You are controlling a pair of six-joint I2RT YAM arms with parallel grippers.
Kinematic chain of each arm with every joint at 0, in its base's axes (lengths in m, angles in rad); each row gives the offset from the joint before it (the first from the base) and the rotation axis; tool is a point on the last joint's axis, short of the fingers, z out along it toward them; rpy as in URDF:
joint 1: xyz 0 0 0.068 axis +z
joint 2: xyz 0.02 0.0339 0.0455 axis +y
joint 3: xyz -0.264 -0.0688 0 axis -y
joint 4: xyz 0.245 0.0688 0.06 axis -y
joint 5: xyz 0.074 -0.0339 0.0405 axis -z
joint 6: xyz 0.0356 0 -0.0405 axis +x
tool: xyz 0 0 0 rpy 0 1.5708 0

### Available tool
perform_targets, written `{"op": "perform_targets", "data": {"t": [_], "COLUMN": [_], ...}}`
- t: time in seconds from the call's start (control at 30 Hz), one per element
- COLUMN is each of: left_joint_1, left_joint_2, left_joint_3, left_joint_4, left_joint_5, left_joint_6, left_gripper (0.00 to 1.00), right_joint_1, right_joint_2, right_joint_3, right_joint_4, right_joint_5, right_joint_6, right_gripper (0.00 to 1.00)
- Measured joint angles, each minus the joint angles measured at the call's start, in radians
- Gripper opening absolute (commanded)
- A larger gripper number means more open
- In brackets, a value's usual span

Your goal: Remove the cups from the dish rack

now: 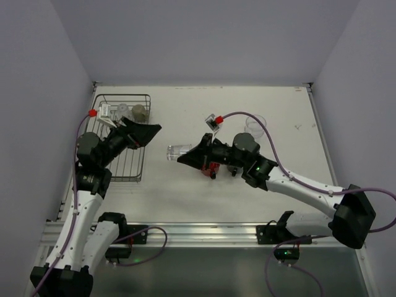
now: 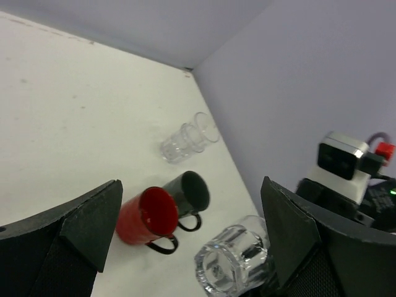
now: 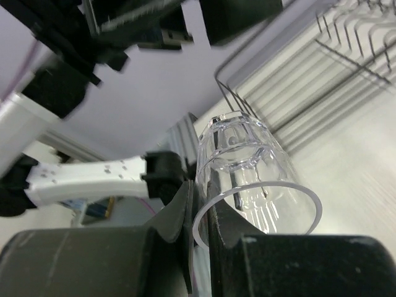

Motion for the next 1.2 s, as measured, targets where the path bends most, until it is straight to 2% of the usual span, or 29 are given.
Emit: {"op": "perform_targets", "data": {"t": [0.17, 0.37, 0.57, 0.83, 1.2], "left_joint_1": [0.0, 0.0, 0.01, 0.092, 0.134], "left_joint_2": [0.068, 0.171, 0.271, 0.414, 0.422], "left_joint_3": [0.084, 0.21, 0.326, 0.354, 0.329], "left_joint_4": [-0.181, -0.32, -0.382, -0.389, -0.361], "left_joint_5": [-0.13, -0.293, -0.451, -0.499, -0.567], "left_joint_6": [0.157, 0.282, 0.362, 0.377, 0.378], "left_gripper": [1.0, 1.0, 1.0, 1.0, 1.0], "right_joint_1": [0.0, 0.022, 0.093, 0.153, 0.163], "right_joint_2": [-0.036, 0.032, 0.123, 0.307, 0.446], "right_joint_3": [0.013, 0.109, 0.215, 0.333, 0.412], "right_joint_4": [-0.272, -0.631, -0.848, -1.015, -1.106], "right_joint_5": [0.035, 0.133, 0.274, 0.413, 0.463], "right_joint_6": [-0.133, -0.285, -0.377, -0.436, -0.478], "right_gripper": [0.0, 0.0, 0.0, 0.0, 0.04]}}
